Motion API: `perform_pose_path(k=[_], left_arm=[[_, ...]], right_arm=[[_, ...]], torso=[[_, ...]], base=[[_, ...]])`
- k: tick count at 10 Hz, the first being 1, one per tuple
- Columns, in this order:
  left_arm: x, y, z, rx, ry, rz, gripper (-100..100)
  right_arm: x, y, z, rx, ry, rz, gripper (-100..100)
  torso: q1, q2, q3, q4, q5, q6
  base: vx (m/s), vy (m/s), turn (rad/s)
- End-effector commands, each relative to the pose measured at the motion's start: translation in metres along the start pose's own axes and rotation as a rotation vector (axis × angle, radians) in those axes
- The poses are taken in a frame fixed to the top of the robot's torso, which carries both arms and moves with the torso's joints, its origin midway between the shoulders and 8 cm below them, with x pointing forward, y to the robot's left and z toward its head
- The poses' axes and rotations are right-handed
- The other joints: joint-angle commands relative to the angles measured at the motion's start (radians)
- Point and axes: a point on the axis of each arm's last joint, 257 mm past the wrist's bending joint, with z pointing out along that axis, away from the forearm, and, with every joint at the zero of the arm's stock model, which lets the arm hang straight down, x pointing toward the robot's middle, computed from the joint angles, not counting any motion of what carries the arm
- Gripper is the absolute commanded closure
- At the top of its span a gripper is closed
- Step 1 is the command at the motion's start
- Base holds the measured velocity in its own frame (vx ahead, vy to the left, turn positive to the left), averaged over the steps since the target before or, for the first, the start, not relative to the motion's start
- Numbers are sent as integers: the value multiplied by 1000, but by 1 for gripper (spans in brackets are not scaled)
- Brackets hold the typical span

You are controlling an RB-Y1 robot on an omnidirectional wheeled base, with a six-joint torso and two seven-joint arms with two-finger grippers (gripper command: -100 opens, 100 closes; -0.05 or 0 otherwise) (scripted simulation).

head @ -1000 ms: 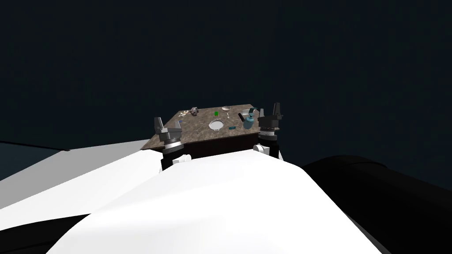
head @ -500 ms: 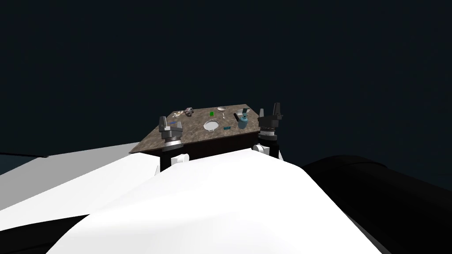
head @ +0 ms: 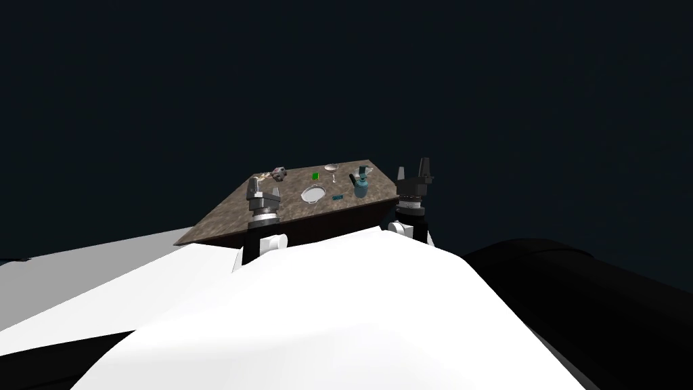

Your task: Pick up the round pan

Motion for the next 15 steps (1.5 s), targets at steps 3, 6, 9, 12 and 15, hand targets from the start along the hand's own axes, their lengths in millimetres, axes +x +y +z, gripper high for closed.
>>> perform_pose_path(k=[3, 6, 9, 12, 15], left_arm=[[-9, 16, 7, -66, -19, 1, -100], [-16, 29, 12, -123, -36, -1, -100], [-23, 42, 15, -181, -55, -6, -100], [-28, 55, 15, -234, -69, -10, -100], [-35, 71, 16, -299, -89, -19, -100]], right_arm=[[0, 0, 0, 0, 0, 0, 0], [0, 0, 0, 0, 0, 0, 0], [0, 0, 0, 0, 0, 0, 0], [0, 0, 0, 0, 0, 0, 0], [0, 0, 0, 0, 0, 0, 0]], torso=[[3, 0, 0, 0, 0, 0], [1, 0, 0, 0, 0, 0], [3, 0, 0, 0, 0, 0], [4, 0, 0, 0, 1, 0], [7, 0, 0, 0, 1, -1]], base=[[-8, -130, -78], [-7, -151, -84], [-1, -120, -79], [2, -91, -52], [13, -58, -52]])
